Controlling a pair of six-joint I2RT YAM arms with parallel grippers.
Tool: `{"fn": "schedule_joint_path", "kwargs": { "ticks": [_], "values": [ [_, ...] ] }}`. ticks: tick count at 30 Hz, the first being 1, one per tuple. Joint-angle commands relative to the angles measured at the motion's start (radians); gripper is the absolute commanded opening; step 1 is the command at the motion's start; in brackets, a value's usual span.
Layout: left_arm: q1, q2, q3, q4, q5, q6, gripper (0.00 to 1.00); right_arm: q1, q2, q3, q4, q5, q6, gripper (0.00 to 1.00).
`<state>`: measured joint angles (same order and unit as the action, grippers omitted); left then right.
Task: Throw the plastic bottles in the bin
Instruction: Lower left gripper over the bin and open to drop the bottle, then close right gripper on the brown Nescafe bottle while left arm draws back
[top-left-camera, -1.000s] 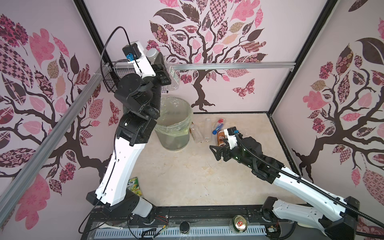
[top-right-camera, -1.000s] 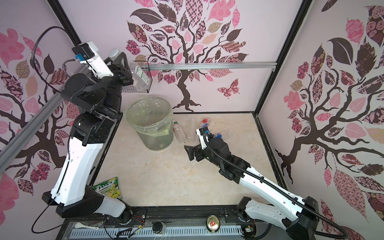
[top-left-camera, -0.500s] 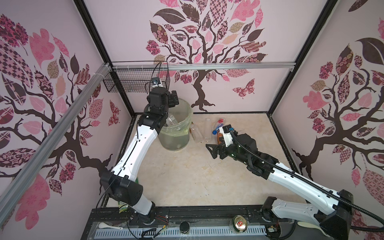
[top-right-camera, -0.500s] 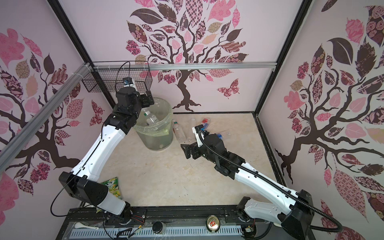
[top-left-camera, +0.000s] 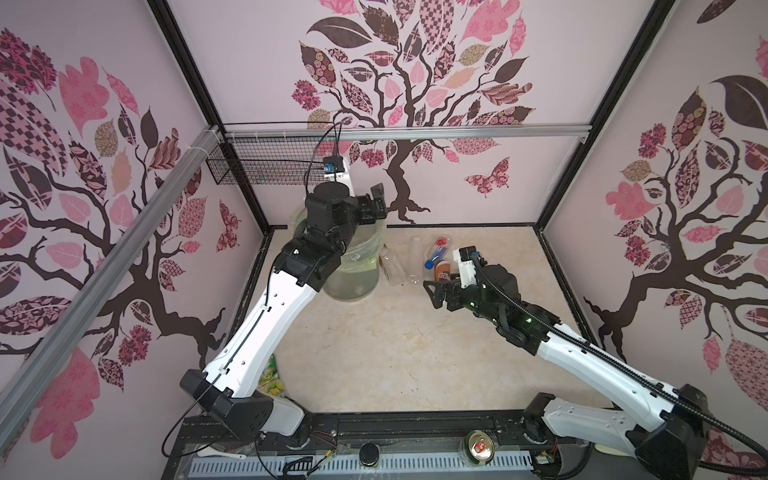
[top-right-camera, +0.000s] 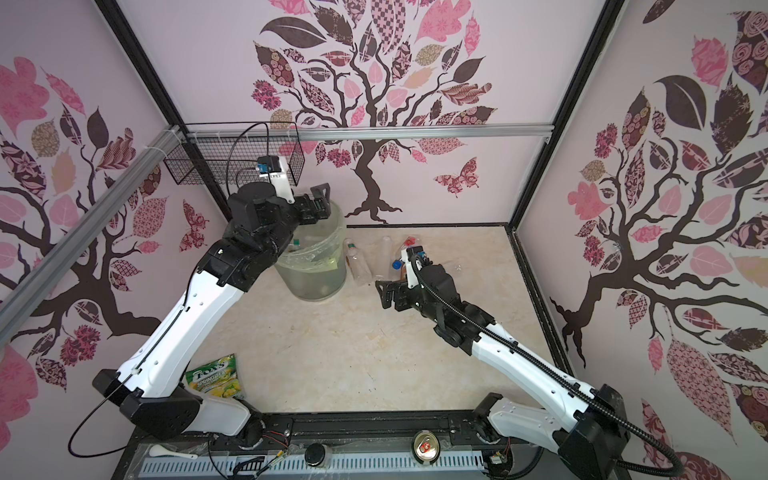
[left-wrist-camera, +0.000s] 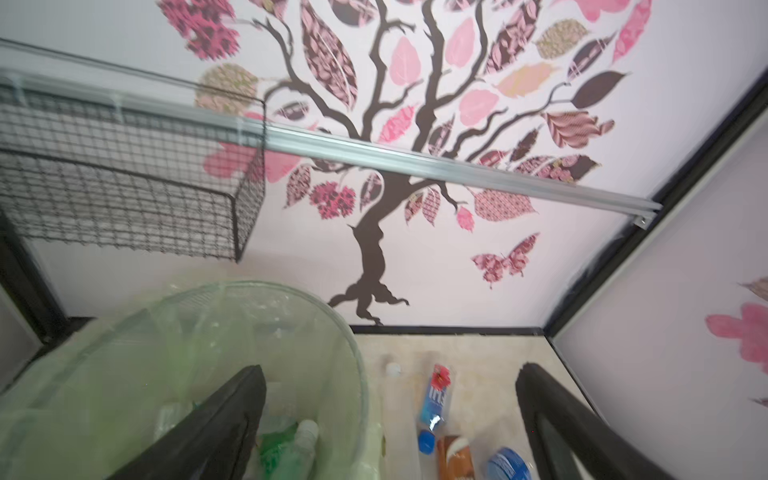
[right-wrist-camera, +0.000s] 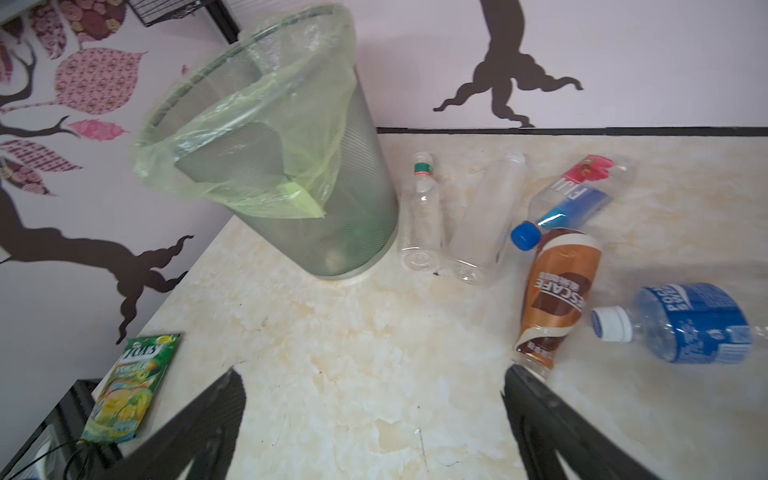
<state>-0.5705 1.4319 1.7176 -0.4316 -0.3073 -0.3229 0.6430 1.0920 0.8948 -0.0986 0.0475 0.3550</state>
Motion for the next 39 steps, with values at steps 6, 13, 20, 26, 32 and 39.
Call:
{"fn": "schedule_joint_path", "kwargs": {
  "ticks": [6,13,20,26,32,39],
  "values": [
    [-0.131,-0.072,-0.328,0.038,0.117,-0.2,0.98,-0.15,0.007,-0.097,-0.013,0.034,0.098,1.0],
    [-0.202,-0.085,-0.579,0.095,0.181,-0.322,0.98,-0.174,0.186,-0.157,0.116,0.061,0.131,0.99],
    [-0.202,-0.149,-0.715,0.161,0.245,-0.389,0.98,-0.174,0.417,-0.129,0.234,0.067,0.155,0.94],
    [-0.201,-0.152,-0.762,0.172,0.262,-0.41,0.98,-0.174,0.589,-0.02,0.249,0.059,0.142,0.9],
    [-0.202,-0.153,-0.772,0.183,0.272,-0.415,0.98,-0.175,0.71,0.055,0.238,0.066,0.15,0.83],
    [-0.192,-0.148,-0.776,0.149,0.249,-0.406,0.98,-0.173,0.79,0.094,0.21,0.044,0.186,0.65]
  ]
}}
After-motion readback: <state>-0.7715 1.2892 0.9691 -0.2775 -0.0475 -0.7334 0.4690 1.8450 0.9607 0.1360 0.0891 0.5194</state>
